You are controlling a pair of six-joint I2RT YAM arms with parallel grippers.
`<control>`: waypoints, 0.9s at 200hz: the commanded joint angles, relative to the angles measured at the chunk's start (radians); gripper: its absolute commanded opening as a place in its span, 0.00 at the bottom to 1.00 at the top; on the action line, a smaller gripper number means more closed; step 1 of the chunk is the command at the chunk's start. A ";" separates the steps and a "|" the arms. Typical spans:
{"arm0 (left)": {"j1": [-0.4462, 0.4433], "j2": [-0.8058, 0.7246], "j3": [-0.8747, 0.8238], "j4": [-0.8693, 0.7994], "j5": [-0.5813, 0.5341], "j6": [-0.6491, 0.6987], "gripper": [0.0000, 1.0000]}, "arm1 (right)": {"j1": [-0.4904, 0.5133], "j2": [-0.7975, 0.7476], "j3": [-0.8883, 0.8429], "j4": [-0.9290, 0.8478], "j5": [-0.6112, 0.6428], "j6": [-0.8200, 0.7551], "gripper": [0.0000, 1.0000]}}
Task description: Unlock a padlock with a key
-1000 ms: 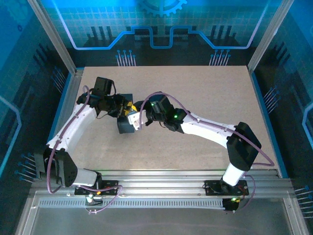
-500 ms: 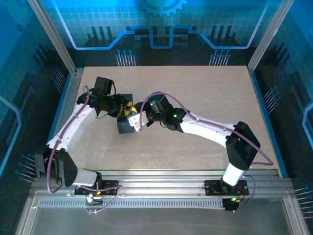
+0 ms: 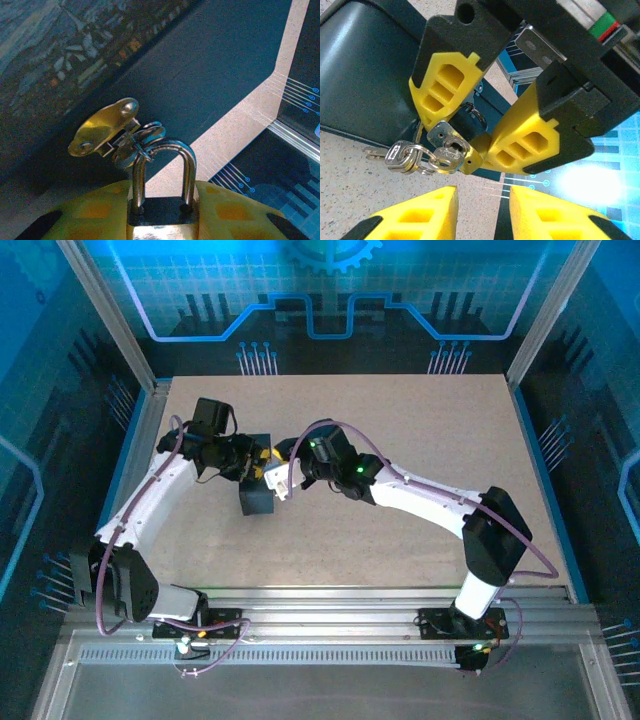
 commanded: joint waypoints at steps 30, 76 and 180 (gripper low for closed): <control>0.007 -0.007 0.055 0.007 0.032 0.009 0.00 | 0.011 0.024 0.033 -0.014 -0.029 -0.031 0.33; 0.006 -0.005 0.050 0.011 0.031 0.005 0.00 | 0.030 0.024 0.027 -0.008 -0.036 -0.023 0.32; 0.005 -0.013 0.046 0.013 0.029 0.002 0.00 | 0.050 0.025 0.033 -0.015 -0.050 -0.012 0.27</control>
